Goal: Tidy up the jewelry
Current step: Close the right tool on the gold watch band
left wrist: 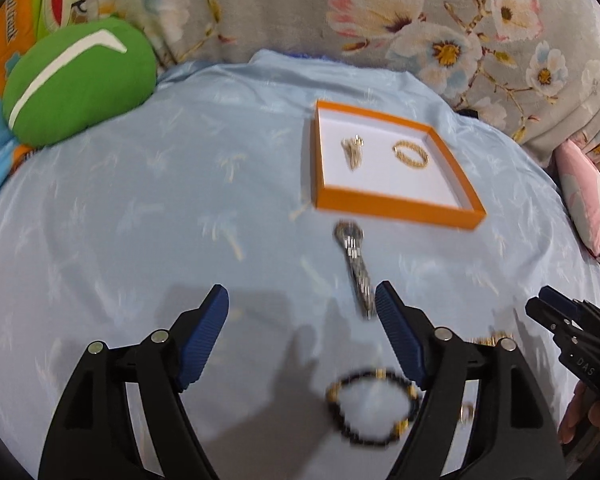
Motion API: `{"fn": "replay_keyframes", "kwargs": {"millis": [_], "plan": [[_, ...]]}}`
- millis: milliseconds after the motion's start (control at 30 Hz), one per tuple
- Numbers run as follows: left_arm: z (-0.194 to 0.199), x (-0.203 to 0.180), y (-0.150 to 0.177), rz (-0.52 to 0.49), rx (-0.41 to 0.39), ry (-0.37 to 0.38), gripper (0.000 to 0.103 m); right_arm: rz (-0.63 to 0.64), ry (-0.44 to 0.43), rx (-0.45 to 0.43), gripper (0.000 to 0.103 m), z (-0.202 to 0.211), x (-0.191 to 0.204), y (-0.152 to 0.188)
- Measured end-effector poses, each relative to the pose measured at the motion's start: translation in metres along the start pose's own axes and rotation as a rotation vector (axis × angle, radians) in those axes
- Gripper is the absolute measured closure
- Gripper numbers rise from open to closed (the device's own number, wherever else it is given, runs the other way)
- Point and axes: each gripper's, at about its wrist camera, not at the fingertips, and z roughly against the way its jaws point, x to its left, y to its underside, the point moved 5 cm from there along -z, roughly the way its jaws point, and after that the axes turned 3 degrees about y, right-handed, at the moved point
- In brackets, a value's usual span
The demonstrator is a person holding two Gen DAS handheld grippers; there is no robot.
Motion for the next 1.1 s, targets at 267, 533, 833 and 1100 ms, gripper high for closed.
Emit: {"fn": "replay_keyframes", "kwargs": {"millis": [267,533,833,1100], "plan": [[0.015,-0.001,0.052,0.014,0.065,0.006,0.030,0.140,-0.073,0.041,0.052,-0.017,0.023,0.019],[0.017,-0.008,0.071,0.014,0.094,0.016,0.030,0.135,-0.071,0.089,0.052,-0.025,0.028,0.023],[0.016,-0.009,0.072,0.023,0.099,0.003,0.028,0.082,-0.046,0.167,0.077,-0.006,0.043,0.040],[0.015,-0.007,0.065,0.037,0.092,0.005,0.028,0.009,-0.059,0.157,0.073,-0.004,0.047,0.042]]}}
